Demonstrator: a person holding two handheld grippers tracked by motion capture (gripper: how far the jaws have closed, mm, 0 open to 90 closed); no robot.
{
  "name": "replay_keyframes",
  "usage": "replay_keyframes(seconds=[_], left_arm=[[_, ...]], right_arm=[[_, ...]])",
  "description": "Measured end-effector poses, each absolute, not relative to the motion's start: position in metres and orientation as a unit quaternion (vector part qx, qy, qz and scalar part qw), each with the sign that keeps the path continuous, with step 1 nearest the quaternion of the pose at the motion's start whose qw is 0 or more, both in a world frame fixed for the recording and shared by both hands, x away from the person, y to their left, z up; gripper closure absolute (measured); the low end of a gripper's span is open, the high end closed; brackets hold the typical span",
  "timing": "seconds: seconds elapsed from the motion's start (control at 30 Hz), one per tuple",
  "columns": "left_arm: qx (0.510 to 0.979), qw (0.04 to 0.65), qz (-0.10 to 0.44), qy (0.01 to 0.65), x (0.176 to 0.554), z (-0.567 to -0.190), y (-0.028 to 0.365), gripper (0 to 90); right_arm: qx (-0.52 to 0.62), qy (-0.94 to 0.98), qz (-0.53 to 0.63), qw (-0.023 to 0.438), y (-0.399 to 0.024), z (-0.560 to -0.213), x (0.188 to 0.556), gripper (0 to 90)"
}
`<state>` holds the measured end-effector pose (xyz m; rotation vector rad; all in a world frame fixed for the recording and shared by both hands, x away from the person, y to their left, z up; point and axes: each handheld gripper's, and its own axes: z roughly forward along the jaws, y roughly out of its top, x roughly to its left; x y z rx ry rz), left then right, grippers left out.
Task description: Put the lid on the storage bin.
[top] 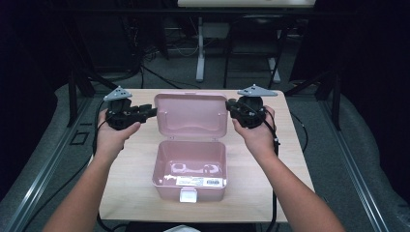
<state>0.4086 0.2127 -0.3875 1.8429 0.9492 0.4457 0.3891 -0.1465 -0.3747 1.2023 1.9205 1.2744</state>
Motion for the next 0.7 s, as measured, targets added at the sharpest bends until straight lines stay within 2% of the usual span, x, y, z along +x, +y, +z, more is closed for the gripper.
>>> replay_keyframes(seconds=[0.43, 0.7], left_arm=[[0.758, 0.474, 0.211, 0.395, 0.420, -0.378, 0.195, 72.0], [0.753, 0.471, 0.214, 0.406, 0.423, -0.374, 0.193, 80.5]], right_arm=[[0.443, 0.714, 0.474, 0.266, -0.147, -0.374, 0.387, 85.9], [0.442, 0.712, 0.478, 0.264, -0.149, -0.375, 0.386, 85.9]])
